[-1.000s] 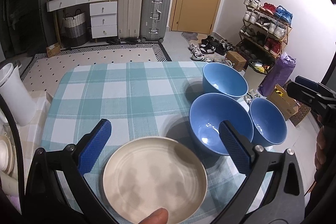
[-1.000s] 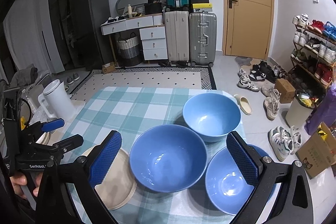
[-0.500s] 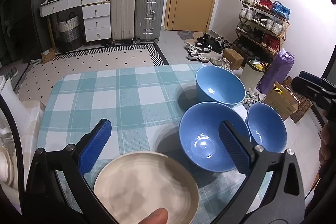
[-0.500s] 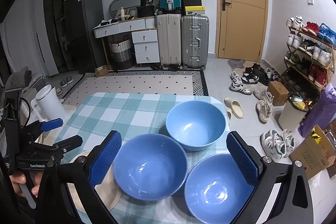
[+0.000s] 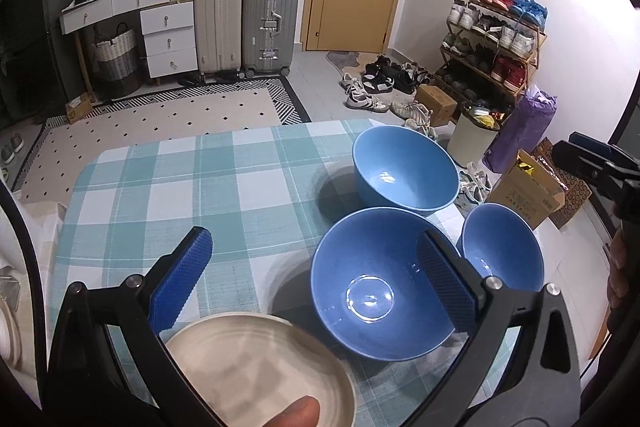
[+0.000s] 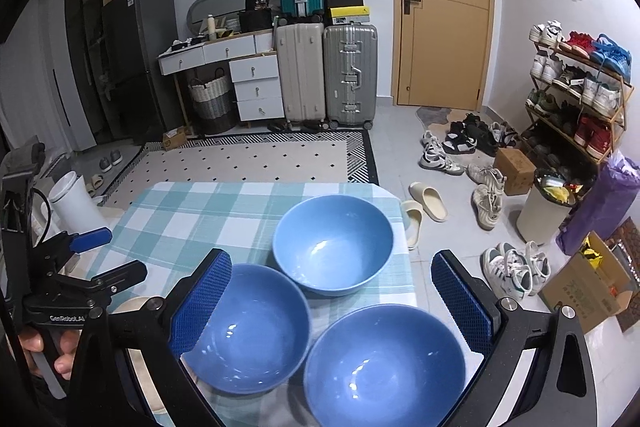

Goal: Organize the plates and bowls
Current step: 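Move both grippers forward toward the rim of the nearest blue bowl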

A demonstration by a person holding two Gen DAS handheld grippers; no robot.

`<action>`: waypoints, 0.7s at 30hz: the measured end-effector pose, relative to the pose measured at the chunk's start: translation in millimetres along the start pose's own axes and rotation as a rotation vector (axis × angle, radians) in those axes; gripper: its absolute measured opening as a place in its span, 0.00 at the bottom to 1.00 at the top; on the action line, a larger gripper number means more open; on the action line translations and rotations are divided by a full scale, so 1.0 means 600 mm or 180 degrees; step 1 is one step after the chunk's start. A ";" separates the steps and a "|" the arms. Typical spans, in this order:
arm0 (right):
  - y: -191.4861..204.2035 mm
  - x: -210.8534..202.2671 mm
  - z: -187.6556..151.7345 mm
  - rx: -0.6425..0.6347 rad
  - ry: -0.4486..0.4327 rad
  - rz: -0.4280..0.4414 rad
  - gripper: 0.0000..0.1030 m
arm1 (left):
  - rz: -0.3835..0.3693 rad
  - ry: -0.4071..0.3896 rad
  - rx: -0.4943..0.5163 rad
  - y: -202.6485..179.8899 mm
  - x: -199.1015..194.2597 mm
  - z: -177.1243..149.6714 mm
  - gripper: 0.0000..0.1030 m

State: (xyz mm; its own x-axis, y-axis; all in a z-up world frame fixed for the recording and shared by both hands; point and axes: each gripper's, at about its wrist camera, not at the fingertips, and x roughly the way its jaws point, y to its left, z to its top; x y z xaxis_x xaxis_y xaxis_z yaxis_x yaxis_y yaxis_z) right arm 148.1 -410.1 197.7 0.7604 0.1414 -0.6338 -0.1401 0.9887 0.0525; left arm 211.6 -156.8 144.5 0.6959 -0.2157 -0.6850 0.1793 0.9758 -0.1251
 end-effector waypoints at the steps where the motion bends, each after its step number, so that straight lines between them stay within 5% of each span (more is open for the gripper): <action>1: -0.006 0.003 0.001 0.0007 0.0007 -0.0003 0.99 | -0.0004 0.0008 0.0006 -0.001 0.004 0.001 0.99; 21: -0.076 0.088 0.001 0.0300 0.0168 0.0015 0.99 | -0.0061 0.0251 -0.0130 -0.014 0.121 0.026 0.99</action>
State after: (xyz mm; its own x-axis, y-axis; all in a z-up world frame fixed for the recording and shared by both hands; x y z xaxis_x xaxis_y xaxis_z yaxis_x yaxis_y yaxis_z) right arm 195.2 -447.8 162.5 0.7251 0.1458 -0.6730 -0.0815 0.9886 0.1265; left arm 271.4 -181.1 106.6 0.6353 -0.2324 -0.7365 0.1624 0.9725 -0.1667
